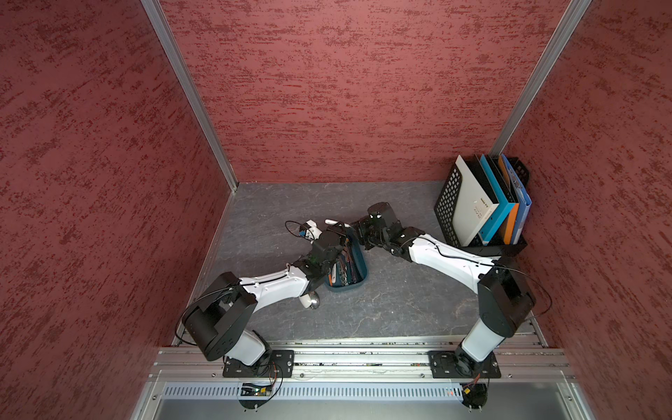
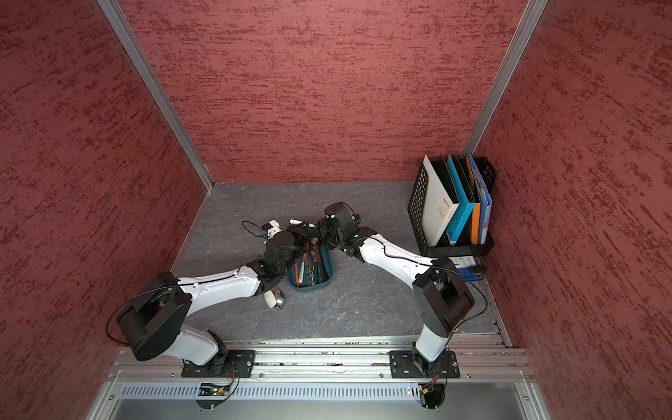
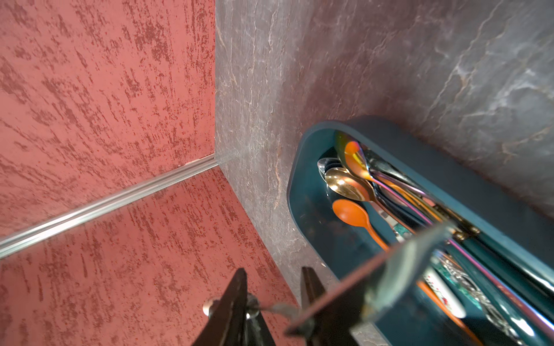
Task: Put the spoon into the storage box
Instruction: Place the spoon in the storage box.
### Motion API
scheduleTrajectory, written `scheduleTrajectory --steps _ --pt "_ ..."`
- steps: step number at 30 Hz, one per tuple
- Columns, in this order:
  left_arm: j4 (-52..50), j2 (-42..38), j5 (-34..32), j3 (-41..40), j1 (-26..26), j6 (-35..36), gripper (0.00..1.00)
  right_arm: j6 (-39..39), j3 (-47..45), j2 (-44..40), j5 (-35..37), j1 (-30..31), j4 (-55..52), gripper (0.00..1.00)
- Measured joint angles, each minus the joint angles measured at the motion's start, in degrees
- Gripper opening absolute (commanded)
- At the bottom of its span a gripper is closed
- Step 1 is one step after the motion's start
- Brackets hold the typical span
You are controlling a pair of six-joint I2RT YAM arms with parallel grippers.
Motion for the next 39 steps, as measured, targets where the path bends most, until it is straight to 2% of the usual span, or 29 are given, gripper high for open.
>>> scheduleTrajectory --steps 3,12,18,30,31,33,35,36,38,39 --pt "0.9 0.0 0.4 -0.3 -0.1 0.1 0.00 0.8 0.0 0.0 -0.1 -0.2 0.6 0.41" --pt "2.5 0.2 0.3 -0.6 -1.1 0.4 0.00 5.4 -1.4 0.0 1.2 -0.2 4.6 0.38" --pt "3.6 1.0 0.3 -1.0 -1.7 0.1 0.00 10.4 -5.9 0.0 4.7 0.7 9.9 0.26" --pt "5.8 1.5 0.4 -1.5 -2.3 -2.1 0.01 13.7 -5.8 0.0 8.3 0.9 12.5 0.05" --pt "6.1 1.7 0.4 -1.5 -2.3 -2.2 0.05 13.7 -5.7 0.0 8.5 0.9 12.4 0.05" --pt "6.8 1.9 0.5 -1.5 -2.3 -2.2 0.19 13.7 -5.4 0.0 8.6 0.9 12.1 0.04" --pt "7.0 1.9 0.9 -1.6 -2.2 -1.8 0.46 13.6 -5.2 0.0 8.6 0.9 11.8 0.04" --pt "7.0 1.9 1.3 -1.7 -2.3 -1.2 0.55 13.6 -5.1 0.0 8.7 0.9 11.7 0.04" --pt "6.8 1.9 2.3 -2.0 -2.2 0.0 0.69 13.3 -5.1 0.0 8.7 0.9 11.5 0.03" --pt "6.4 1.8 2.7 -2.0 -2.2 0.8 0.72 13.1 -5.1 0.0 8.7 0.8 11.3 0.03"
